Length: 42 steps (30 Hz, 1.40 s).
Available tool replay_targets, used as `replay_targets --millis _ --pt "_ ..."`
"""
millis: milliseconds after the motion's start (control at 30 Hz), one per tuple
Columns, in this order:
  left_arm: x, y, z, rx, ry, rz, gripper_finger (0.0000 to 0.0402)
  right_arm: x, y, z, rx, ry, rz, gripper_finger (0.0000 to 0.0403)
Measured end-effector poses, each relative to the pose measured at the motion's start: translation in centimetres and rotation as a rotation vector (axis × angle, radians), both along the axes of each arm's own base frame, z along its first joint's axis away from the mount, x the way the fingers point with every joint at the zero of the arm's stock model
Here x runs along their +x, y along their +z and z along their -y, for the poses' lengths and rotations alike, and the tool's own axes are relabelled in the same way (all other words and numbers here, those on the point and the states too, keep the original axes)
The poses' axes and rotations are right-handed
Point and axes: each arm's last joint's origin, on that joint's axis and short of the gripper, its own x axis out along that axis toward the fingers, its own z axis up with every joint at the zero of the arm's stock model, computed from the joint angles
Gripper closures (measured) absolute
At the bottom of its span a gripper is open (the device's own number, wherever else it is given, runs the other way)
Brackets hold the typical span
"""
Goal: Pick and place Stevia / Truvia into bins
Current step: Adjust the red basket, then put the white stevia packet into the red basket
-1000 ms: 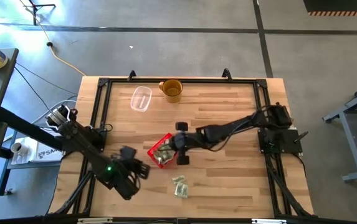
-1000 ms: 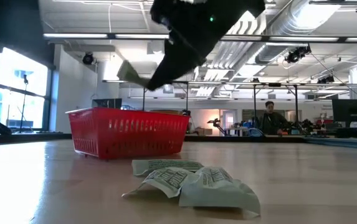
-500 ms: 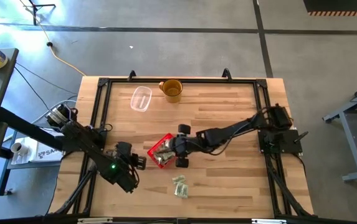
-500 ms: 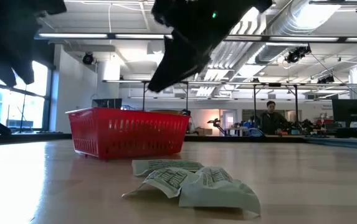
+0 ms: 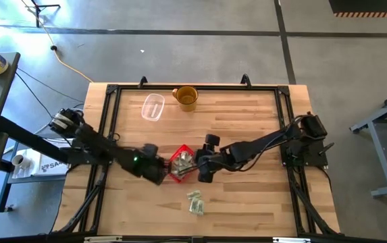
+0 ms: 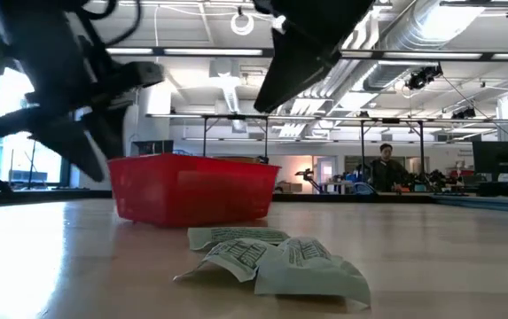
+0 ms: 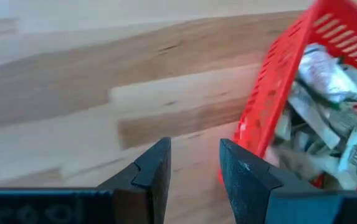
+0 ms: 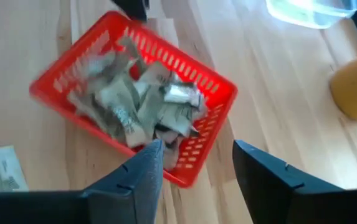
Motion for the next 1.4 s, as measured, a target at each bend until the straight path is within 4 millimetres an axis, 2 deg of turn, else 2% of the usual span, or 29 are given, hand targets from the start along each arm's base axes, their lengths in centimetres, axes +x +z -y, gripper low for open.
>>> replay_targets --millis 133,233,300,367,433,533,633,700,833,900,1033,1133,1233,1400 --pt "1.6 0.3 -1.1 -0.003 -0.099 0.045 0.0231 -1.1 0.5 -0.8 -0.035 0.007 -0.03 0.0231" --pt "2.1 0.6 -1.5 -0.005 -0.147 0.042 0.0231 -2.1 1.0 -1.3 -0.048 0.005 -0.062 0.0239" --pt "2.1 1.6 -1.2 0.019 -0.165 0.058 0.0231 -2.7 1.0 -1.6 -0.042 0.02 -0.105 0.0244" --pt "2.4 2.9 -0.5 0.039 -0.208 0.112 0.0231 -3.5 0.4 -2.0 -0.01 0.08 -0.165 0.0246" --pt "2.4 4.0 0.5 0.068 -0.286 0.131 0.0231 -4.2 -1.0 -2.3 0.048 0.171 -0.237 0.0246" --pt "2.6 5.8 2.8 0.066 -0.437 0.179 0.0231 -5.3 -3.2 -2.9 0.118 0.272 -0.303 0.0243" --pt "2.5 6.5 5.6 -0.016 -0.55 0.233 0.0231 -6.3 -4.8 -3.4 0.158 0.306 -0.33 0.0238" --pt "2.3 5.8 6.9 -0.078 -0.542 0.235 0.0231 -6.8 -5.4 -3.7 0.171 0.291 -0.343 0.0232" --pt "3.2 4.4 8.8 -0.167 -0.489 0.262 0.0219 -7.4 -5.8 -4.3 0.183 0.25 -0.343 0.0215" --pt "4.4 3.9 9.7 -0.189 -0.49 0.304 0.0202 -7.7 -5.9 -4.8 0.192 0.247 -0.338 0.0205" --pt "6.9 3.4 11.5 -0.113 -0.611 0.302 0.016 -8.6 -5.8 -6.3 0.194 0.266 -0.356 0.0185" --pt "8.5 2.5 12.7 -0.014 -0.713 0.237 0.0145 -9.9 -5.6 -7.5 0.159 0.264 -0.369 0.0173" --pt "9.8 1.8 13.3 0.052 -0.734 0.164 0.0149 -11.3 -5.3 -8.6 0.11 0.253 -0.376 0.0167" --pt "12.0 1.1 13.5 0.162 -0.799 0.113 0.0195 -13.2 -4.6 -9.1 0.092 0.188 -0.365 0.017"
